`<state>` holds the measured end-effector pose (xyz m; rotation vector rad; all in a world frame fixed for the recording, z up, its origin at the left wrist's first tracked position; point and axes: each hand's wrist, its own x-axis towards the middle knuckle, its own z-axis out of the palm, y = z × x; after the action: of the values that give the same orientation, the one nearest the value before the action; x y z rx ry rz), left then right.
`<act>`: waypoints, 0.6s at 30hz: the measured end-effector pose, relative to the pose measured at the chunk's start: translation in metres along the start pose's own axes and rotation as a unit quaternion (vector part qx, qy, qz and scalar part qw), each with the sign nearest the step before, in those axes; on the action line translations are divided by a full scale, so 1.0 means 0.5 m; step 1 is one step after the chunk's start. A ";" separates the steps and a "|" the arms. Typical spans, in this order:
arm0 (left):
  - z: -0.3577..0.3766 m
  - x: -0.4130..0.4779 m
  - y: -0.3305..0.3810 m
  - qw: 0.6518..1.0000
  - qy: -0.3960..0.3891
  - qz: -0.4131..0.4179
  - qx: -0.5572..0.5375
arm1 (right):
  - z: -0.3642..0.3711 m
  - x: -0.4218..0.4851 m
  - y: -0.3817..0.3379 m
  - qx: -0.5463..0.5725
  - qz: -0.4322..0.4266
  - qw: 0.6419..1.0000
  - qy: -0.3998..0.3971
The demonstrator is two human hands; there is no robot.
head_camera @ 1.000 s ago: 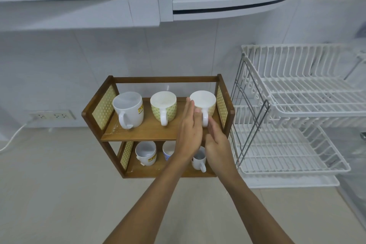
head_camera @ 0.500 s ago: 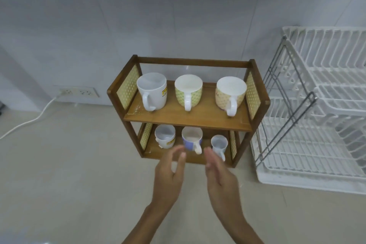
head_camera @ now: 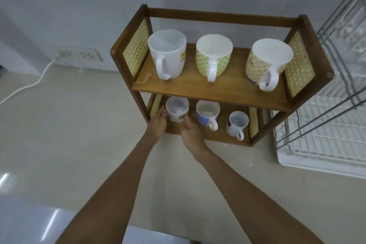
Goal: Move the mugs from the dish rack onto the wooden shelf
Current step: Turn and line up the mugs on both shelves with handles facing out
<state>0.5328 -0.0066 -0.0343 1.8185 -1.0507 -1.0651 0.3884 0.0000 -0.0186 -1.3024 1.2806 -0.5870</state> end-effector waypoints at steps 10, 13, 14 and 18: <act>0.014 -0.046 -0.032 0.996 -0.044 -0.006 -0.076 | -0.005 0.046 -0.009 -0.017 -0.016 0.999 0.024; 0.014 -0.041 -0.036 0.996 -0.052 -0.006 -0.072 | -0.005 0.061 -0.009 -0.027 0.005 0.999 0.033; 0.014 -0.039 -0.038 0.996 -0.050 -0.004 -0.070 | -0.003 0.064 -0.008 -0.030 0.005 0.999 0.035; 0.019 -0.037 -0.043 0.996 -0.050 -0.002 -0.070 | 0.002 0.077 -0.003 -0.040 -0.004 0.998 0.042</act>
<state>0.5241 0.0159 -0.0515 1.6712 -1.0036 -1.2128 0.4007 -0.0345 -0.0309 -1.3608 1.3796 -0.6071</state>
